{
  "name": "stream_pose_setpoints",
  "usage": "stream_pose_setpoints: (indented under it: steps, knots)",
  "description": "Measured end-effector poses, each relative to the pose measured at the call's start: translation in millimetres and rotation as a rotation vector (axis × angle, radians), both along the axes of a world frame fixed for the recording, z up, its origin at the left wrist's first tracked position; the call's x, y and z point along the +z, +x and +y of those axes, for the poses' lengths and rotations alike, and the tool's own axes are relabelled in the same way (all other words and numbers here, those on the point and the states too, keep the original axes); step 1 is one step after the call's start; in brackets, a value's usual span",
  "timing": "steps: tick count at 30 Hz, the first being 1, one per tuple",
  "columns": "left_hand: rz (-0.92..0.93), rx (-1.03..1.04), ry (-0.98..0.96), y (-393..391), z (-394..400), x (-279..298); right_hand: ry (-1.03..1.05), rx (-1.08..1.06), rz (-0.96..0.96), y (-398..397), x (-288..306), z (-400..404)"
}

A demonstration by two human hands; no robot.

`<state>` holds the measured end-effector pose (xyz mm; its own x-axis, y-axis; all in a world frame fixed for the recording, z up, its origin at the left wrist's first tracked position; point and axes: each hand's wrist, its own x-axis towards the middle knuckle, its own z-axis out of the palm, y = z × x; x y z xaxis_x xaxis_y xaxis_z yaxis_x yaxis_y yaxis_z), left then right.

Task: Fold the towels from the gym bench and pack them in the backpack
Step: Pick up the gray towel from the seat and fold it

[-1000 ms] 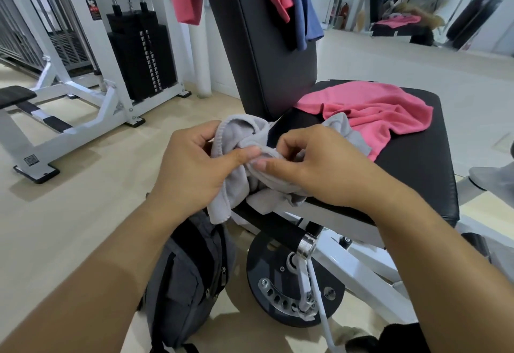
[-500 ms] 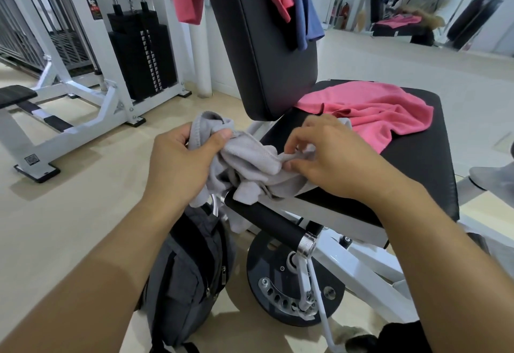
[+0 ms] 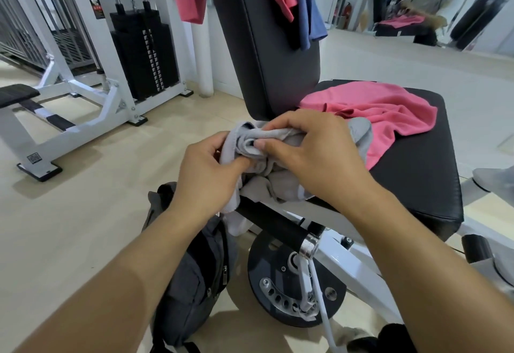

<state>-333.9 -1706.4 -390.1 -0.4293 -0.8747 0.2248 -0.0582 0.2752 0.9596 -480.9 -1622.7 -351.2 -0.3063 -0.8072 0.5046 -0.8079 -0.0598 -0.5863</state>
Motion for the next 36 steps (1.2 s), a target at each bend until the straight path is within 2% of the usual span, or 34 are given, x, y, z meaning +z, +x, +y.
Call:
stream_pose_setpoints:
  steps: [4,7,9,11,14,18,20,22,25,29,33,36]
  knots:
    - [0.059,0.183,0.112,3,-15,-5,0.266,0.088,0.059,-10,20,11]
    - [0.110,0.207,0.198,6,-22,-5,0.415,-0.067,0.185,-24,33,21]
    - [0.095,0.189,0.185,6,-21,-6,0.415,-0.165,0.242,-28,32,22]
    - [0.082,0.140,0.189,5,-17,-6,0.286,-0.194,0.119,-26,27,17]
    - [0.061,0.087,0.201,3,-12,-4,0.043,-0.261,-0.218,-29,19,7]
    - [0.249,0.013,0.321,5,-12,4,-0.190,-0.356,-0.417,-38,17,2]
    - [0.368,-0.083,0.444,4,-11,10,-0.122,-0.311,-0.370,-27,16,2]
    - [0.441,-0.174,0.543,3,-10,13,0.046,-0.177,-0.259,-8,10,1]
    - [0.473,-0.252,0.567,5,-10,15,0.240,0.038,-0.242,14,-4,0]
    - [0.507,-0.387,0.520,7,-6,13,0.123,-0.017,-0.270,14,-11,-4]
    - [0.302,-0.409,0.277,2,3,2,-0.026,0.019,-0.583,14,-9,-3]
    - [0.291,-0.322,0.205,-2,2,-4,-0.055,0.050,-0.779,12,-6,-2]
